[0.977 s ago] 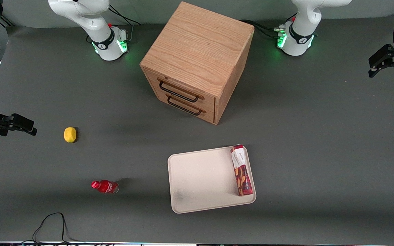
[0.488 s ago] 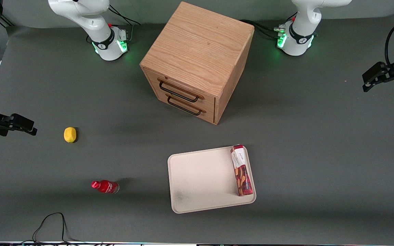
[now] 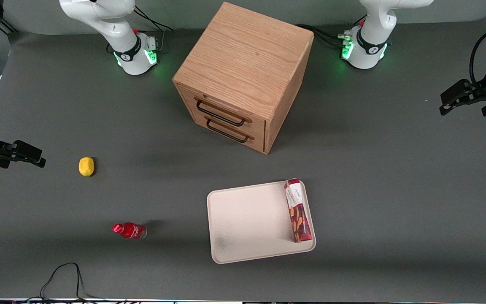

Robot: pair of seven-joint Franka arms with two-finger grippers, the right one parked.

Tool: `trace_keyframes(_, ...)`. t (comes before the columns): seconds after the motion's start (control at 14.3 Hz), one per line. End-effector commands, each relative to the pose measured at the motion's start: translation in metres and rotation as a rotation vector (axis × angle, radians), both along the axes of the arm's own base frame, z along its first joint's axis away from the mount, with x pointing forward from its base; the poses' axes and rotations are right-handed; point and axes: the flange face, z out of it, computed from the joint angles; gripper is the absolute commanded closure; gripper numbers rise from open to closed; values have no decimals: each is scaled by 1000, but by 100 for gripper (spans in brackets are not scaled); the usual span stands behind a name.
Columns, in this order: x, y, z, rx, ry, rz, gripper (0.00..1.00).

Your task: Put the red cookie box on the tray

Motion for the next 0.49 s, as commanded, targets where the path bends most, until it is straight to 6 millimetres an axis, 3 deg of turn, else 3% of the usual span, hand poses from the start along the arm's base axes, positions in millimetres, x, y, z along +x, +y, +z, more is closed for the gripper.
trace_keyframes(0.0, -4, -4, 9, -4, 3, 8, 0)
trace_keyframes(0.42, -8, -5, 9, 18, 16, 12, 0)
